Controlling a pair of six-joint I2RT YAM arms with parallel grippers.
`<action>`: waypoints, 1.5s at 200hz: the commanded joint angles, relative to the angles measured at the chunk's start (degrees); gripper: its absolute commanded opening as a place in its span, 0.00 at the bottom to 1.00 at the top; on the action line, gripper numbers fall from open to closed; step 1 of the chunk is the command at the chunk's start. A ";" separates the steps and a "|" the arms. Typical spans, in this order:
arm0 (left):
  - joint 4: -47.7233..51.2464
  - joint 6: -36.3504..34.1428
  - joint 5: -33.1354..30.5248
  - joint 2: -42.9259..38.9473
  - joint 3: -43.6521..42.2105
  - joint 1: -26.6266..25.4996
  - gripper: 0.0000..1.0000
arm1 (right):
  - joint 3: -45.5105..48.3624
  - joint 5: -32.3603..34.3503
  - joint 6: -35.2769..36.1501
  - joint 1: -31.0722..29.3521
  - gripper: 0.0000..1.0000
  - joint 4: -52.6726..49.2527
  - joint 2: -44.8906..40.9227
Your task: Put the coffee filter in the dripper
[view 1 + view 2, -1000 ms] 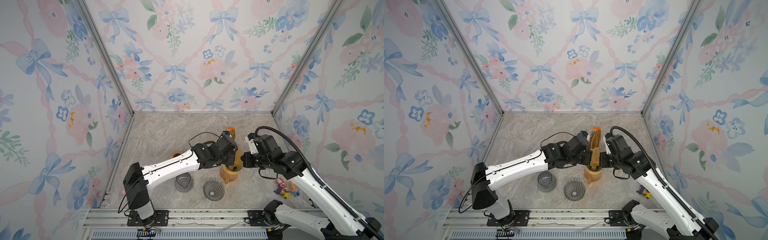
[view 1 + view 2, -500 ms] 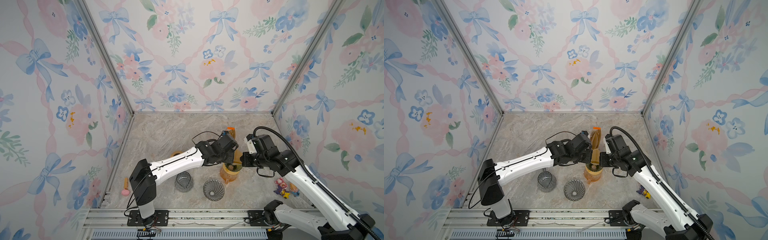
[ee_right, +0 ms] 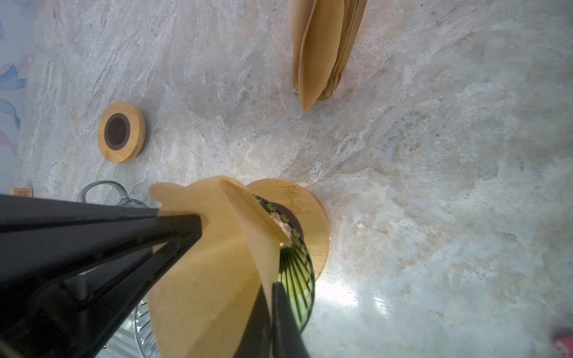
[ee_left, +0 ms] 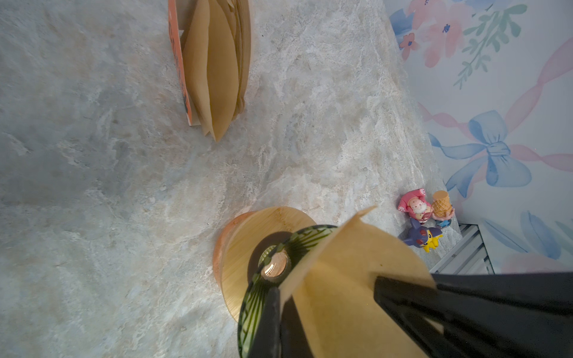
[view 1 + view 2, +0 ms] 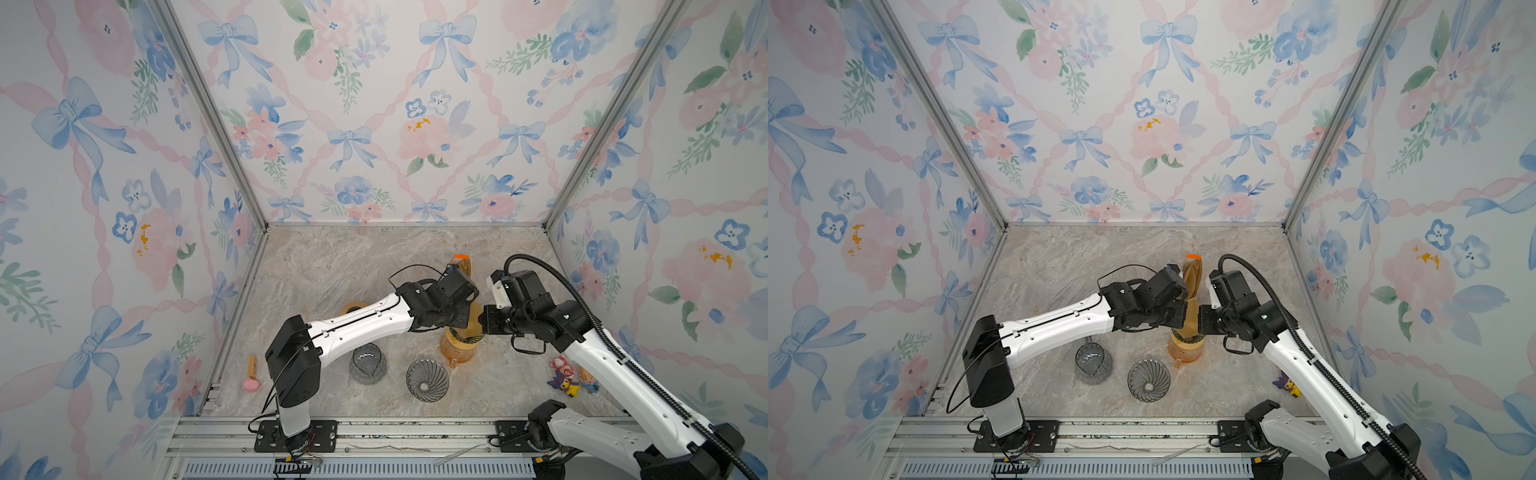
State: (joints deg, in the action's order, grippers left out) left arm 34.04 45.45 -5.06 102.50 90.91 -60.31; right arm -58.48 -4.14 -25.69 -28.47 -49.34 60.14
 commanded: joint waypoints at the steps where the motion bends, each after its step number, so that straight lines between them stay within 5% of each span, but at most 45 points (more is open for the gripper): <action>1: 0.67 -0.80 0.23 0.71 1.37 0.51 0.09 | 1.39 -0.87 0.65 0.87 0.08 0.95 0.11; 90: 0.59 -1.22 -0.20 -2.02 -0.53 0.44 0.47 | 0.84 0.34 1.28 1.13 0.31 -1.03 -1.33; 180: -2.70 -6.93 2.52 -14.97 -9.68 0.38 0.56 | -1.83 -0.52 1.54 -0.16 0.42 -4.86 -5.88; 238: -8.81 -3.32 -1.36 -23.15 -19.85 -2.11 0.57 | -0.51 -2.04 0.33 -0.54 0.52 -3.83 -10.42; 300: -20.68 -0.94 -8.74 -29.37 -30.54 -7.63 0.57 | -3.22 -8.94 4.96 -2.44 0.37 -3.19 -8.53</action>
State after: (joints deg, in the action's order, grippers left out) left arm 21.41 43.70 -10.76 76.09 64.53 -67.18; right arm -59.18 -9.65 -23.57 -28.93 -52.29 49.43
